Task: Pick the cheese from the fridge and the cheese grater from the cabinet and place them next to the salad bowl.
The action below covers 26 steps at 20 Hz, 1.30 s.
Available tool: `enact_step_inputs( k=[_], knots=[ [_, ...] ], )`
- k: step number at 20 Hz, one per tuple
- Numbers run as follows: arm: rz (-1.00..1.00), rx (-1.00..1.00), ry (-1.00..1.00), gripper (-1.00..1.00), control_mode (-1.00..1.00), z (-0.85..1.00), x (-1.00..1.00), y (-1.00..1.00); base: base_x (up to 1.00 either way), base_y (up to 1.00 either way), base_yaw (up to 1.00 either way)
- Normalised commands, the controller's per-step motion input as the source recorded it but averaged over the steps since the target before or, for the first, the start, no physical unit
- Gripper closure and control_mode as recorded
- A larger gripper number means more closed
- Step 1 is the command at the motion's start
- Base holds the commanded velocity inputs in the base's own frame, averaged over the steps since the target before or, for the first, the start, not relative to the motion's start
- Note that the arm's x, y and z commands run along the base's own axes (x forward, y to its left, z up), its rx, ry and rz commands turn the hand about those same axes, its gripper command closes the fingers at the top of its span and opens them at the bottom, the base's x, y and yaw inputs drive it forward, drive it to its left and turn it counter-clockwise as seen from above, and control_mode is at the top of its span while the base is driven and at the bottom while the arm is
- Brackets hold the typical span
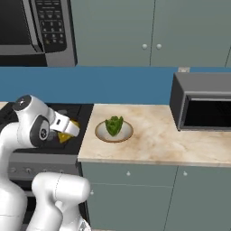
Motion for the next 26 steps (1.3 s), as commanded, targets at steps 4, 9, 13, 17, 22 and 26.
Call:
enact_step_inputs(
  k=[4, 9, 13, 17, 22, 26],
  knots=[
    [0.01, 0.0, 0.05, 1.0, -1.0, -0.42, 0.55, 0.0, 0.0, 0.0, 0.0],
    [-0.14, 0.0, 0.1, 1.0, -1.0, -0.51, 0.5, 0.05, 0.0, 0.0, 0.0],
    [-0.23, 0.0, 0.11, 1.0, -1.0, -0.48, 0.32, 0.15, 0.0, 0.0, 0.0],
    [-0.14, 0.0, 0.05, 1.0, -1.0, -0.35, 0.1, 0.02, 0.0, 0.0, 0.0],
    [-0.13, 0.0, 0.0, 1.0, -1.0, -0.54, 0.23, -0.03, 0.0, 0.0, 0.0],
    [-0.05, 0.0, -0.04, 1.0, -1.0, -0.43, 0.17, 0.0, 0.0, 0.0, 0.0]
  ],
)
